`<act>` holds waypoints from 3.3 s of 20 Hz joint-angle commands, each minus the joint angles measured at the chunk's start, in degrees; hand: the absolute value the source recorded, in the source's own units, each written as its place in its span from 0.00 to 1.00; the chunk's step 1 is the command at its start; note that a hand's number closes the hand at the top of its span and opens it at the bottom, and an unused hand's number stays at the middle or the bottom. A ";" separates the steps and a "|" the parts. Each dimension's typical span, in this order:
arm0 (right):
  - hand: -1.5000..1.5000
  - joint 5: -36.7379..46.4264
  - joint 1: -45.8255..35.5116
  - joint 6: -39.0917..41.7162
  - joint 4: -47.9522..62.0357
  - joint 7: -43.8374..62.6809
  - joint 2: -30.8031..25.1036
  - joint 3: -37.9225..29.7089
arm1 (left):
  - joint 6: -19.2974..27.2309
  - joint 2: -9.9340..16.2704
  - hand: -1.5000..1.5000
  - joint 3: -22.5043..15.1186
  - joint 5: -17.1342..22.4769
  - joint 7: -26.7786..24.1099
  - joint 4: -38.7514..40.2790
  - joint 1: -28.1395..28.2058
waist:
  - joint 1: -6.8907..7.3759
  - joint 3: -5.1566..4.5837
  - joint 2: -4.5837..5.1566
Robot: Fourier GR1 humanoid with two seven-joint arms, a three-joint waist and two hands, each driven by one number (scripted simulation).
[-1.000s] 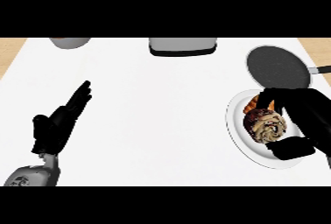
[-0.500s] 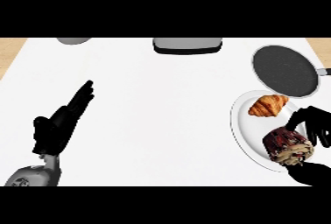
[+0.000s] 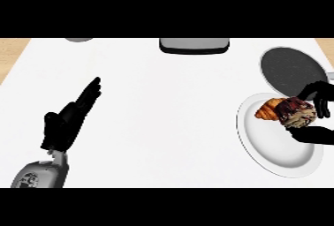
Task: Pick the cupcake from the plate and place it in the pan
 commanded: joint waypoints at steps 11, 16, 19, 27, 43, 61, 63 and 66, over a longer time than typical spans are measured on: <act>1.00 4.19 -24.39 -7.39 50.56 -26.13 1.42 -10.27 | -0.95 -1.36 0.50 -0.10 -1.09 -0.48 -1.92 0.93 | 1.05 0.04 0.24; 1.00 7.18 -35.75 -11.52 68.25 -32.23 1.52 -11.67 | -2.99 -0.52 0.50 0.69 -0.46 -1.33 1.72 -1.42 | 2.03 0.08 0.68; 1.00 7.09 -36.26 -13.84 75.40 -38.42 0.52 -13.69 | -2.44 -0.50 0.50 1.56 -0.70 -2.13 1.83 -1.86 | 2.21 0.13 0.89; 1.00 9.12 -42.29 -11.92 87.52 -26.68 -3.61 -14.53 | -2.14 -2.55 0.50 -0.98 -1.70 -0.45 1.02 -3.24 | 4.13 0.13 1.69; 0.00 -3.97 -45.00 2.74 90.37 -38.98 -1.64 -26.99 | -2.68 -2.07 0.50 0.64 -0.85 -0.95 1.85 -4.72 | 4.13 0.67 2.61; 0.00 -10.97 -33.43 31.78 90.51 -54.26 -11.27 -33.53 | -2.65 -2.21 0.50 1.49 -0.56 -0.46 2.50 -4.85 | 2.31 0.56 1.88; 0.00 -10.85 -29.58 32.16 90.40 -56.95 -11.12 -33.43 | -2.45 -2.62 0.50 -0.32 -1.69 -1.71 -0.54 0.10 | 2.75 0.56 1.46; 0.00 -11.46 -26.52 35.09 90.24 -58.75 -11.06 -33.75 | -2.97 -0.88 0.50 1.98 -1.16 -2.33 1.24 -0.51 | 2.08 0.51 1.31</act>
